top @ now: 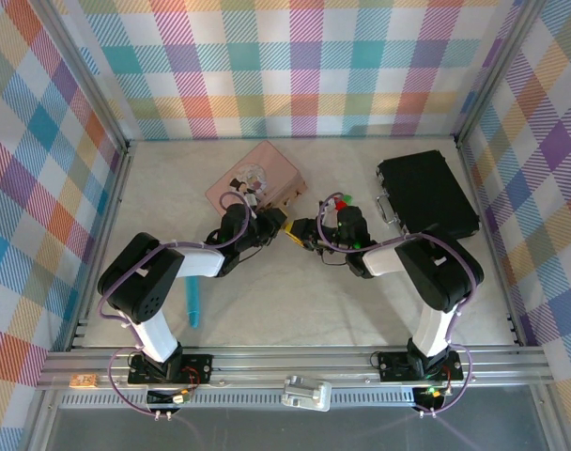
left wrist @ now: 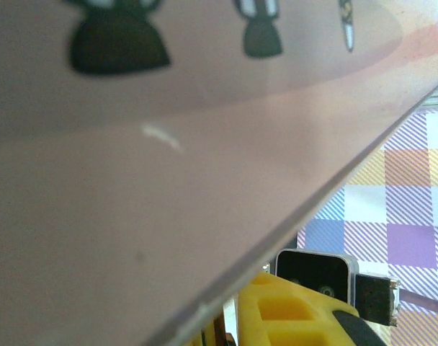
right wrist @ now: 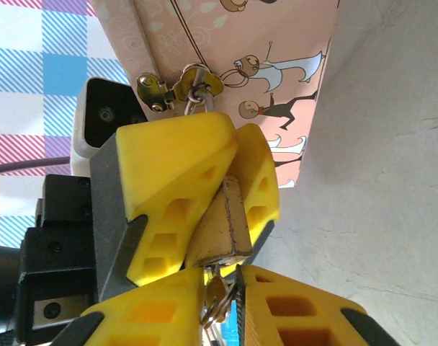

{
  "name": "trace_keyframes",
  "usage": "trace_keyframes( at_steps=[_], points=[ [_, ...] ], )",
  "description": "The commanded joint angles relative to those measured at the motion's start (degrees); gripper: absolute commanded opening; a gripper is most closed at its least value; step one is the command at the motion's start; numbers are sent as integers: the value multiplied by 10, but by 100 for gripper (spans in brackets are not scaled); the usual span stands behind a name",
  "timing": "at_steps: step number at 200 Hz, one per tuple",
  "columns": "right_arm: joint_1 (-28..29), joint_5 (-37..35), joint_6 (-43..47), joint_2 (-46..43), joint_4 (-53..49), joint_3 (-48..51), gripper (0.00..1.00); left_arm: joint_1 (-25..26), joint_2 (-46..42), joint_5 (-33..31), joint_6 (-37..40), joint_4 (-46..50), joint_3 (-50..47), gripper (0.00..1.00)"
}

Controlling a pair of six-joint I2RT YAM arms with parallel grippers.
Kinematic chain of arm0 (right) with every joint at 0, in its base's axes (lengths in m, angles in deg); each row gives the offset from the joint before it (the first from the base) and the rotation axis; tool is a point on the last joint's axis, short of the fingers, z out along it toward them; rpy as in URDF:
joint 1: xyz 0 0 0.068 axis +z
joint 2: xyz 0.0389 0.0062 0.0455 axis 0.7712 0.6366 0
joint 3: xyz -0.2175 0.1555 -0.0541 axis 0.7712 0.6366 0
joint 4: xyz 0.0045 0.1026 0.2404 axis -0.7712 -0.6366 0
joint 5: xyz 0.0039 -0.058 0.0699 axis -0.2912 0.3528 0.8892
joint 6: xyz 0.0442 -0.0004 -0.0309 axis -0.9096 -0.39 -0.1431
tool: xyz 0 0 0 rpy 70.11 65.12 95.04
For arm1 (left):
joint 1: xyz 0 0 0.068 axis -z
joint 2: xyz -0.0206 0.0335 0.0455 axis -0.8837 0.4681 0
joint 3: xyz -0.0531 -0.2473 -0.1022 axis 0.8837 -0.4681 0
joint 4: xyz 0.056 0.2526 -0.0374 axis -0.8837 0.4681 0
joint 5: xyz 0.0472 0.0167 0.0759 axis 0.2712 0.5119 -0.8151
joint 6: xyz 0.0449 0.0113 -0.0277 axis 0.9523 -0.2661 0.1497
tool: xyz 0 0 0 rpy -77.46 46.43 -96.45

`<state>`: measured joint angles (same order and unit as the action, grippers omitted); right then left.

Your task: Unlock the padlock with the key

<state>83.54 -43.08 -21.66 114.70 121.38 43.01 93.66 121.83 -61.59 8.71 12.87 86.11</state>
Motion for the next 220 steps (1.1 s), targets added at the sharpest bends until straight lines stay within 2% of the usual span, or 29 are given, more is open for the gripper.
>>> trace_keyframes(
  at_steps=[1, 32, 70, 87, 107, 120, 135, 153, 191, 205, 220],
  points=[
    [8, -8, -35, 15, 60, -7, 14, 0, 6, 10, -23, -70, -4, 0],
    [8, -17, -84, 31, 90, -8, 0, 2, 12, 4, -25, -90, -10, 0],
    [8, -34, -226, 21, 106, -9, 0, 3, 36, -7, -15, -150, -18, 0],
    [8, -40, -360, 15, 144, -11, 0, 3, 61, -16, -2, -220, -29, 0],
    [25, -81, -582, 35, 233, -26, 0, 6, 117, -23, 6, -325, -38, 0],
    [44, -110, -696, 48, 259, -57, 0, 11, 145, -16, 11, -332, -28, 0],
    [53, -143, -704, 41, 259, -103, 0, 27, 151, -29, 47, -331, -25, 0],
    [53, -145, -718, 49, 259, -155, 0, 36, 156, -42, 61, -331, -23, 0],
    [47, -198, -738, 52, 259, -162, 0, 36, 178, -43, 67, -332, -25, 0],
    [45, -189, -733, 59, 259, -162, 0, 36, 175, -45, 69, -332, -25, 0],
    [29, -139, -693, 78, 258, -174, 0, 35, 169, -46, 69, -328, -22, 0]
  ],
)
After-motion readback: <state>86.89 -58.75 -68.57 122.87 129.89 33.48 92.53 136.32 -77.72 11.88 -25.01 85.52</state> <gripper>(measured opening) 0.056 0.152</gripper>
